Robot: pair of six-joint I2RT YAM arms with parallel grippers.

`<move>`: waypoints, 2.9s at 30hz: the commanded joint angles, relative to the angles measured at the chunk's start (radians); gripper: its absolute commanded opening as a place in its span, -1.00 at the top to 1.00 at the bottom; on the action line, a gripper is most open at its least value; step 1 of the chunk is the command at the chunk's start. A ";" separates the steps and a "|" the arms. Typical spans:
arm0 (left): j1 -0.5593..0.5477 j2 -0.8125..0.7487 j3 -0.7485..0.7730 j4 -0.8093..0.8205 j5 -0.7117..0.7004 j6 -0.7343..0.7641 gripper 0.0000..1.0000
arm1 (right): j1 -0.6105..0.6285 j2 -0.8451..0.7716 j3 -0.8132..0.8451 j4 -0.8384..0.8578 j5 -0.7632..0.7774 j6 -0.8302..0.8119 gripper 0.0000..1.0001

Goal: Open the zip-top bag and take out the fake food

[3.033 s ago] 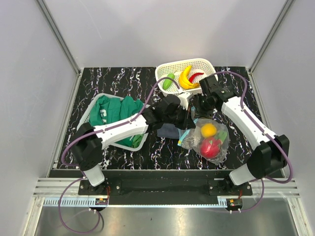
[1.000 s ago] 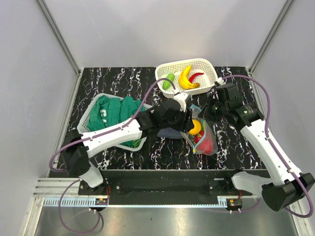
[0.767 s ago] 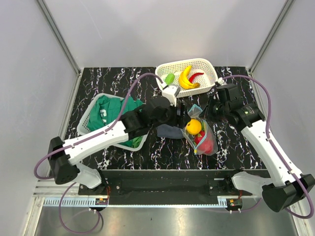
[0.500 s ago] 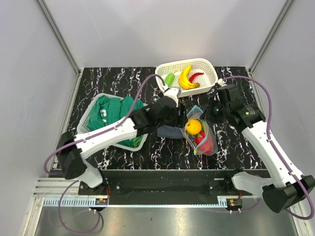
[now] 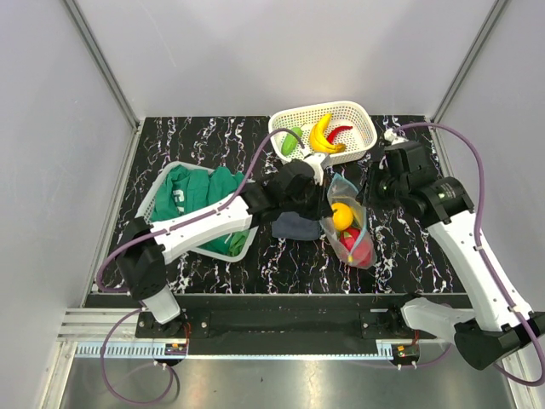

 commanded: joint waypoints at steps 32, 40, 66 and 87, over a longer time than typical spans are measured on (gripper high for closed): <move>0.049 0.143 0.222 0.178 0.180 -0.072 1.00 | -0.135 0.109 -0.173 0.138 -0.108 -0.001 0.60; 0.053 0.257 0.350 0.177 0.235 -0.087 1.00 | -0.155 0.124 -0.273 0.145 -0.134 0.012 0.01; 0.061 0.381 0.532 0.140 0.418 -0.075 1.00 | -0.328 0.193 -0.405 0.549 -0.382 0.118 -0.09; 0.059 0.480 0.603 0.138 0.436 -0.102 1.00 | -0.328 0.450 -0.497 0.784 -0.470 0.190 -0.67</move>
